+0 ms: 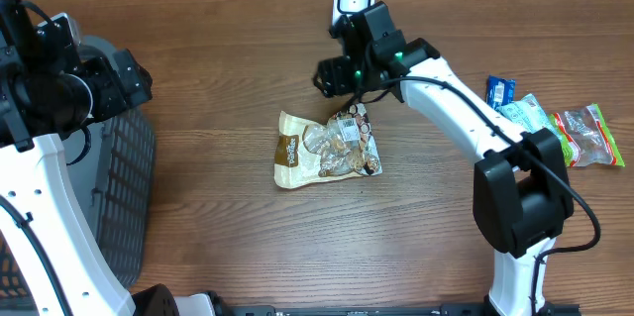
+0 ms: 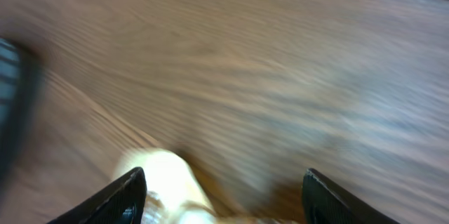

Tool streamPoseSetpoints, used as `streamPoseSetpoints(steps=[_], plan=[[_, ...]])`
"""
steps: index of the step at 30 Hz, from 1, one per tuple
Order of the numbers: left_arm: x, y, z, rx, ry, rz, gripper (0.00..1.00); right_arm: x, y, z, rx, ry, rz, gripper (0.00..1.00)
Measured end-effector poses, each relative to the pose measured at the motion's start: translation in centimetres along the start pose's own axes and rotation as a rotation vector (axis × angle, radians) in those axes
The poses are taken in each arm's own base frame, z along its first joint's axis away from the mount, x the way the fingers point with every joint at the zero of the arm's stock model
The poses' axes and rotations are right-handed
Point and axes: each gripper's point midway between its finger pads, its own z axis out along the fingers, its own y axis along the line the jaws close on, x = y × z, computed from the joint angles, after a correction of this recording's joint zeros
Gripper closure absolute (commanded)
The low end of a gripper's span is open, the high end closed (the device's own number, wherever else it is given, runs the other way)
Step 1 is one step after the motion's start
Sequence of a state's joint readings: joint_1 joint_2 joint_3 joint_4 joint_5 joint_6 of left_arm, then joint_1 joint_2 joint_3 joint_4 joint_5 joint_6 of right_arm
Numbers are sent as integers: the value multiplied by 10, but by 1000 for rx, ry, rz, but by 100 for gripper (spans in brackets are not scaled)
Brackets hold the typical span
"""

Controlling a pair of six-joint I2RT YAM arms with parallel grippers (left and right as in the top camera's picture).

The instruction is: Scan the item barcode

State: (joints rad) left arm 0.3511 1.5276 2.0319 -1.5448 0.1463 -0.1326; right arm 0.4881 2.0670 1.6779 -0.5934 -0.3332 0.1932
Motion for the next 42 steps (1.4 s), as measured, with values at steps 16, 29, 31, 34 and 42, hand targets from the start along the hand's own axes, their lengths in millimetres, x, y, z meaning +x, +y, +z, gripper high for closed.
streamPoseSetpoints(steps=[16,29,31,34,42], plan=[[0,0,0,0,0,0,0,46,43,88,-37,78,175,37],[0,0,0,0,0,0,0,158,53,56,-37,565,285,38],[0,0,0,0,0,0,0,172,46,44,-28,637,277,38],[0,0,0,0,0,0,1,177,27,22,-6,710,282,37],[0,0,0,0,0,0,1,100,-19,-53,-12,566,330,36]])
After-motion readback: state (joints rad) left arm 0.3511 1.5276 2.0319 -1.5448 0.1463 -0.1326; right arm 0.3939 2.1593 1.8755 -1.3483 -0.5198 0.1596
